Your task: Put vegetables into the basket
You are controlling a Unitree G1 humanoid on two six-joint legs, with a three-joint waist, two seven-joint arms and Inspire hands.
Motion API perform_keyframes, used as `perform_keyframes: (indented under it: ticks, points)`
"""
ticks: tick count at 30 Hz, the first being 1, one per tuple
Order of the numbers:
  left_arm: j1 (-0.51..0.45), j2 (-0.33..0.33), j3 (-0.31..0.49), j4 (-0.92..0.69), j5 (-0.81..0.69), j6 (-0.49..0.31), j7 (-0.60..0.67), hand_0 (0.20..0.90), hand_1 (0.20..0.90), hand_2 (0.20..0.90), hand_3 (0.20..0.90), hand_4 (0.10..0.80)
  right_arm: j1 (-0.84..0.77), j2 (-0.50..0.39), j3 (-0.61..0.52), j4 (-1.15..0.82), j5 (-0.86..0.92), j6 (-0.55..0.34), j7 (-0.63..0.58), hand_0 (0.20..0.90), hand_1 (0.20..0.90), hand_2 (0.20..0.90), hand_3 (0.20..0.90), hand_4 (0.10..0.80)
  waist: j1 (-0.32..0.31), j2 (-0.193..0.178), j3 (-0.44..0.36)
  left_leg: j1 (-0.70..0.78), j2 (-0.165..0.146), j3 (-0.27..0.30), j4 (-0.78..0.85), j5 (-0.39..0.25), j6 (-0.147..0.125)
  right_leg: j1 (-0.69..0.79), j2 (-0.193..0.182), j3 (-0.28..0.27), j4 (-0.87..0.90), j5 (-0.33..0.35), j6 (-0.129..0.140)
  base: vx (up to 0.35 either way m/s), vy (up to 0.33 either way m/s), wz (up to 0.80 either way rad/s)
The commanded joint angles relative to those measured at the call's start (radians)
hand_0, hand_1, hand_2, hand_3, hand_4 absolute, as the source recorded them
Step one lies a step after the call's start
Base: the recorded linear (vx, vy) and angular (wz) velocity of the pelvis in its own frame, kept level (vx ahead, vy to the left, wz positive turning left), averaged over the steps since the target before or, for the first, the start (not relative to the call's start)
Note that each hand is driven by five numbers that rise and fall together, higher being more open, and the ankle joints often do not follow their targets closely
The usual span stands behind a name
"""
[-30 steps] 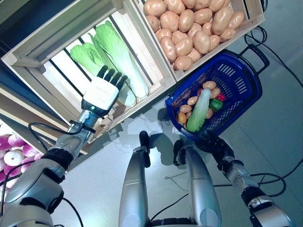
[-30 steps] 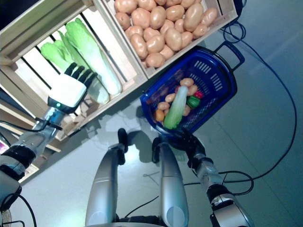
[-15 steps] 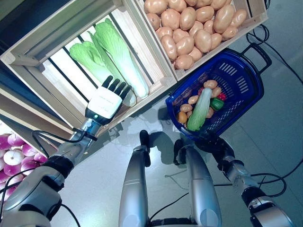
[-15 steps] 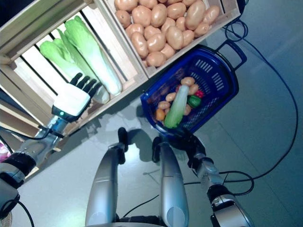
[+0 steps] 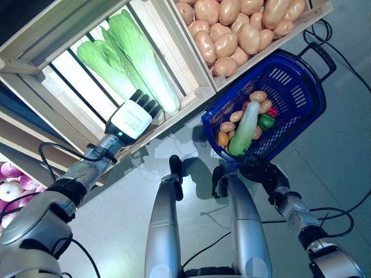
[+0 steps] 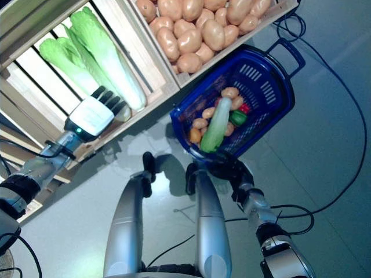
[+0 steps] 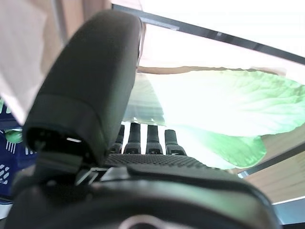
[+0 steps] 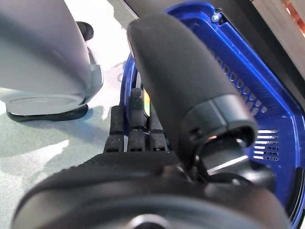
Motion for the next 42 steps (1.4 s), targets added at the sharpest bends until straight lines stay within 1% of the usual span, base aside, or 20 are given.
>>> perform_keyframes:
  ticks: [1, 6, 7, 8, 16, 17, 20, 21, 22, 23, 24, 25, 26, 27, 29, 34, 36, 40, 41, 42]
  points:
    - [-0.088, 0.070, 0.047, 0.017, 0.001, 0.081, 0.000, 0.900, 0.900, 0.900, 0.900, 0.800, 0.051, -0.042, -0.010, 0.001, 0.042, -0.023, -0.049, 0.900, 0.900, 0.900, 0.900, 0.800, -0.008, 0.017, -0.003, 0.043, -0.004, 0.034, 0.086, -0.186, 0.009, 0.044, 0.003, 0.037, -0.141, 0.129, 0.067, 0.000, 0.000, 0.00]
    - [-0.147, 0.073, 0.020, 0.034, 0.015, 0.064, -0.058, 0.900, 0.900, 0.900, 0.900, 0.800, 0.036, -0.034, -0.005, 0.021, 0.042, -0.029, -0.044, 0.900, 0.900, 0.900, 0.900, 0.800, -0.014, 0.019, -0.003, 0.053, -0.003, 0.043, 0.076, -0.188, 0.006, 0.056, -0.001, 0.037, -0.163, 0.131, 0.067, -0.013, -0.001, 0.00]
    - [-0.158, 0.075, 0.020, 0.033, 0.020, 0.062, -0.066, 0.900, 0.900, 0.900, 0.900, 0.800, 0.029, -0.034, -0.007, 0.026, 0.043, -0.031, -0.043, 0.900, 0.900, 0.900, 0.900, 0.800, -0.014, 0.019, -0.003, 0.041, -0.001, 0.049, 0.065, -0.162, 0.012, 0.044, -0.003, 0.031, -0.175, 0.154, 0.058, -0.067, -0.004, 0.00]
    - [-0.164, 0.076, 0.016, 0.032, 0.018, 0.065, -0.069, 0.900, 0.900, 0.900, 0.900, 0.800, 0.027, -0.034, -0.007, 0.024, 0.044, -0.030, -0.046, 0.900, 0.900, 0.900, 0.900, 0.800, -0.015, 0.019, -0.003, 0.041, -0.001, 0.049, 0.064, -0.162, 0.011, 0.044, -0.003, 0.031, -0.178, 0.155, 0.058, -0.068, -0.003, 0.01]
    - [-0.204, 0.084, 0.001, 0.027, 0.058, 0.075, -0.111, 0.900, 0.900, 0.900, 0.900, 0.800, 0.027, -0.036, -0.012, 0.043, 0.049, -0.047, -0.034, 0.900, 0.900, 0.900, 0.900, 0.800, -0.017, 0.016, -0.003, 0.038, 0.006, 0.055, 0.071, -0.171, 0.014, 0.043, -0.010, 0.027, -0.181, 0.155, 0.058, 0.011, 0.001, 0.00]
    - [-0.204, 0.080, 0.001, 0.028, 0.070, 0.078, -0.118, 0.900, 0.900, 0.900, 0.900, 0.800, 0.033, -0.034, -0.010, 0.039, 0.050, -0.047, -0.037, 0.900, 0.900, 0.900, 0.900, 0.800, -0.017, 0.015, -0.003, 0.053, 0.004, 0.050, 0.078, -0.196, 0.009, 0.059, -0.009, 0.032, -0.175, 0.134, 0.067, 0.076, 0.009, -0.01]
    - [-0.221, 0.078, -0.009, 0.040, 0.092, 0.067, -0.127, 0.900, 0.900, 0.900, 0.900, 0.800, 0.031, -0.034, -0.008, 0.031, 0.057, -0.048, -0.045, 0.900, 0.900, 0.900, 0.900, 0.800, -0.020, 0.014, -0.003, 0.046, 0.007, 0.050, 0.079, -0.194, 0.010, 0.050, -0.010, 0.032, -0.171, 0.136, 0.066, 0.024, 0.003, 0.00]
    - [-0.226, 0.080, -0.012, 0.040, 0.089, 0.068, -0.131, 0.865, 0.865, 0.865, 0.865, 0.776, 0.032, -0.036, -0.007, 0.028, 0.057, -0.048, -0.047, 0.900, 0.900, 0.900, 0.900, 0.800, -0.020, 0.014, -0.003, 0.043, 0.007, 0.050, 0.081, -0.195, 0.010, 0.047, -0.011, 0.031, -0.169, 0.135, 0.066, 0.000, 0.000, 0.00]
    - [-0.232, 0.080, -0.012, 0.039, 0.089, 0.071, -0.143, 0.681, 0.681, 0.681, 0.681, 0.654, 0.033, -0.035, -0.008, 0.028, 0.055, -0.048, -0.047, 0.900, 0.900, 0.900, 0.900, 0.800, -0.020, 0.013, -0.003, 0.041, 0.006, 0.049, 0.083, -0.196, 0.012, 0.045, -0.010, 0.031, -0.166, 0.136, 0.067, 0.000, 0.000, 0.00]
    - [-0.237, 0.080, -0.014, 0.040, 0.085, 0.076, -0.156, 0.547, 0.547, 0.547, 0.547, 0.565, 0.032, -0.035, -0.009, 0.028, 0.054, -0.046, -0.049, 0.900, 0.900, 0.900, 0.900, 0.800, -0.021, 0.012, -0.003, 0.038, 0.006, 0.048, 0.085, -0.197, 0.011, 0.042, -0.010, 0.031, -0.164, 0.136, 0.068, 0.000, 0.000, 0.00]
    - [-0.246, 0.080, -0.019, 0.045, 0.070, 0.081, -0.160, 0.300, 0.300, 0.300, 0.300, 0.400, 0.030, -0.036, -0.008, 0.029, 0.057, -0.046, -0.051, 0.900, 0.900, 0.900, 0.900, 0.800, -0.021, 0.011, -0.003, 0.037, 0.007, 0.048, 0.086, -0.196, 0.012, 0.040, -0.011, 0.031, -0.163, 0.137, 0.069, 0.000, 0.000, 0.00]
    - [-0.249, 0.077, -0.019, 0.049, 0.070, 0.080, -0.168, 0.300, 0.300, 0.300, 0.300, 0.400, 0.031, -0.036, -0.006, 0.028, 0.057, -0.045, -0.054, 0.900, 0.900, 0.900, 0.900, 0.800, -0.022, 0.010, -0.003, 0.035, 0.007, 0.047, 0.086, -0.196, 0.012, 0.038, -0.010, 0.031, -0.163, 0.138, 0.069, -0.075, 0.009, 0.00]
    - [-0.255, 0.076, -0.019, 0.050, 0.063, 0.080, -0.170, 0.300, 0.300, 0.300, 0.300, 0.400, 0.027, -0.036, -0.009, 0.027, 0.054, -0.043, -0.056, 0.900, 0.900, 0.900, 0.900, 0.800, -0.023, 0.009, -0.003, 0.014, 0.011, 0.052, 0.078, -0.168, 0.018, 0.017, -0.010, 0.027, -0.171, 0.164, 0.061, 0.000, 0.000, 0.00]
    - [-0.251, 0.070, -0.019, 0.055, 0.068, 0.076, -0.167, 0.300, 0.300, 0.300, 0.300, 0.400, 0.032, -0.035, -0.008, 0.029, 0.054, -0.041, -0.056, 0.900, 0.900, 0.900, 0.900, 0.800, -0.023, 0.008, -0.003, 0.028, 0.010, 0.046, 0.086, -0.192, 0.011, 0.033, -0.009, 0.032, -0.165, 0.142, 0.070, 0.000, 0.000, 0.00]
    - [-0.249, 0.067, -0.025, 0.056, 0.069, 0.072, -0.161, 0.300, 0.300, 0.300, 0.300, 0.400, 0.039, -0.037, -0.011, 0.026, 0.054, -0.043, -0.052, 0.900, 0.900, 0.900, 0.900, 0.800, -0.024, 0.006, -0.003, 0.027, 0.011, 0.047, 0.085, -0.193, 0.012, 0.033, -0.008, 0.032, -0.170, 0.143, 0.069, 0.027, -0.007, -0.04]
    - [-0.245, 0.062, -0.017, 0.065, 0.031, 0.099, -0.161, 0.300, 0.300, 0.300, 0.300, 0.400, 0.042, -0.035, -0.012, 0.035, 0.058, -0.051, -0.046, 0.900, 0.900, 0.900, 0.900, 0.800, -0.022, 0.002, -0.003, 0.032, 0.010, 0.046, 0.078, -0.192, 0.011, 0.036, -0.007, 0.029, -0.171, 0.141, 0.071, -0.003, -0.002, -0.01]
    - [-0.239, 0.055, -0.014, 0.073, 0.032, 0.095, -0.151, 0.300, 0.300, 0.300, 0.300, 0.400, 0.041, -0.032, -0.012, 0.041, 0.064, -0.057, -0.038, 0.900, 0.900, 0.900, 0.900, 0.800, -0.021, 0.002, -0.003, 0.037, 0.010, 0.046, 0.077, -0.193, 0.012, 0.041, -0.008, 0.028, -0.174, 0.141, 0.070, 0.000, 0.000, 0.00]
    - [-0.220, 0.041, 0.000, 0.079, -0.006, 0.109, -0.159, 0.300, 0.300, 0.300, 0.300, 0.400, 0.037, -0.023, -0.009, 0.039, 0.057, -0.058, -0.036, 0.900, 0.900, 0.900, 0.900, 0.800, -0.017, 0.001, -0.003, 0.047, 0.011, 0.045, 0.068, -0.188, 0.008, 0.053, -0.010, 0.026, -0.180, 0.141, 0.072, 0.000, 0.000, 0.00]
    - [-0.208, 0.038, 0.009, 0.076, -0.047, 0.124, -0.149, 0.300, 0.300, 0.300, 0.300, 0.400, 0.034, -0.020, -0.007, 0.031, 0.054, -0.057, -0.042, 0.900, 0.900, 0.900, 0.900, 0.800, -0.016, 0.000, -0.003, 0.057, 0.009, 0.045, 0.056, -0.183, 0.006, 0.062, -0.008, 0.025, -0.193, 0.144, 0.073, -0.058, -0.032, 0.00]
    - [-0.201, 0.039, 0.020, 0.077, -0.093, 0.133, -0.130, 0.300, 0.300, 0.300, 0.300, 0.400, 0.028, -0.020, -0.005, 0.028, 0.058, -0.058, -0.047, 0.900, 0.900, 0.900, 0.900, 0.800, -0.015, -0.001, -0.003, 0.049, 0.010, 0.049, 0.040, -0.154, 0.010, 0.056, -0.006, 0.021, -0.210, 0.169, 0.065, -0.058, -0.033, -0.01]
